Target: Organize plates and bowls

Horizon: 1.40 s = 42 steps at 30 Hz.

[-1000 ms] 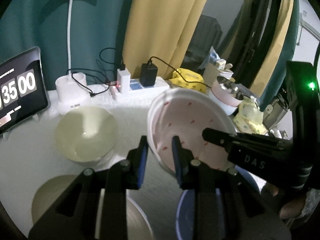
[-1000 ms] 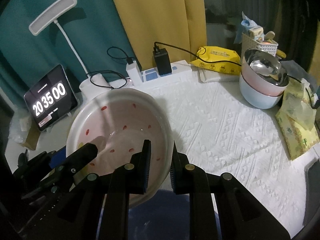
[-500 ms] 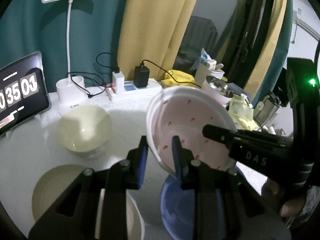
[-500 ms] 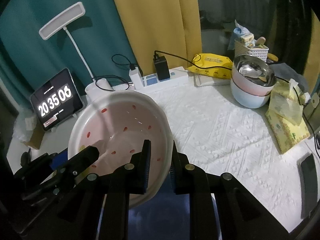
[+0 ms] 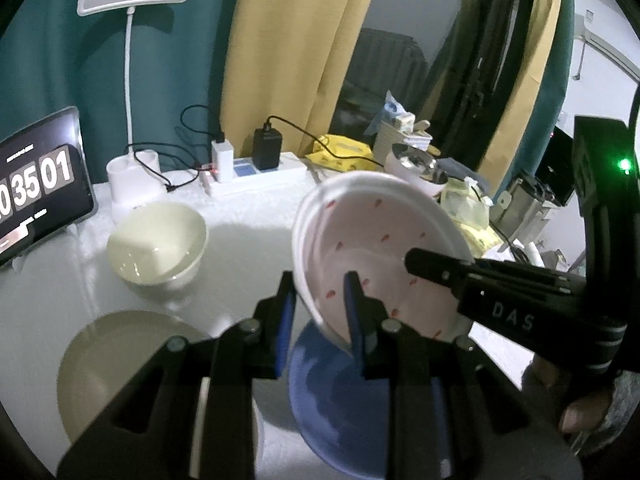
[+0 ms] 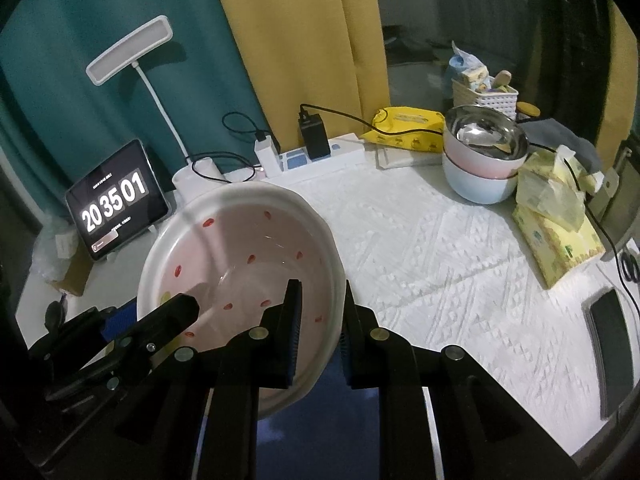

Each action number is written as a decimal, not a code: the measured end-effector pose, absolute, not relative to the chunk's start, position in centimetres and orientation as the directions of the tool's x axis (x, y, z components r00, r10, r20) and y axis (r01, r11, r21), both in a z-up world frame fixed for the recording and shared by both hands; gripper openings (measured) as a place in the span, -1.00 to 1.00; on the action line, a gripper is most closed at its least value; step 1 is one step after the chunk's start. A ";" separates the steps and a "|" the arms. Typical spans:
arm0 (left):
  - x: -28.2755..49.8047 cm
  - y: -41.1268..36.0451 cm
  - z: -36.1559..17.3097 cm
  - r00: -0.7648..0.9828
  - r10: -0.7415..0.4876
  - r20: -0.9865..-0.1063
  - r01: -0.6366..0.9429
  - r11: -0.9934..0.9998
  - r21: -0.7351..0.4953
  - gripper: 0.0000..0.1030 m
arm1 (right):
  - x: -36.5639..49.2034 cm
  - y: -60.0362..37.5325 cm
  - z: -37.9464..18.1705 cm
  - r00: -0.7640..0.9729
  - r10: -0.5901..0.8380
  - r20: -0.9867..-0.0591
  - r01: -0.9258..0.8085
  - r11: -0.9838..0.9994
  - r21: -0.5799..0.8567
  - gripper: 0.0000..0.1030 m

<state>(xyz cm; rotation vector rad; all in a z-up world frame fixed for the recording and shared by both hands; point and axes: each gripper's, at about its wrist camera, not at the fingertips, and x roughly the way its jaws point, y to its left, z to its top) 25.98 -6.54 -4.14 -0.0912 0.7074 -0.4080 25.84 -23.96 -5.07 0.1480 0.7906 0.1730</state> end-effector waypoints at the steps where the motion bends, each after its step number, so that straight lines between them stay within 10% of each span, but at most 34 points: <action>1: 25.8 -6.6 -4.2 0.684 -0.396 -0.613 0.336 0.917 -0.218 -0.52 | 25.7 -24.1 -5.1 0.690 0.210 -0.692 -0.097 0.975 0.198 -0.65; 42: 22.3 -9.3 -8.8 0.597 -0.361 -0.716 0.352 0.920 -0.170 -0.52 | 21.5 -26.3 -10.2 0.617 0.204 -0.760 -0.031 0.971 0.236 -0.65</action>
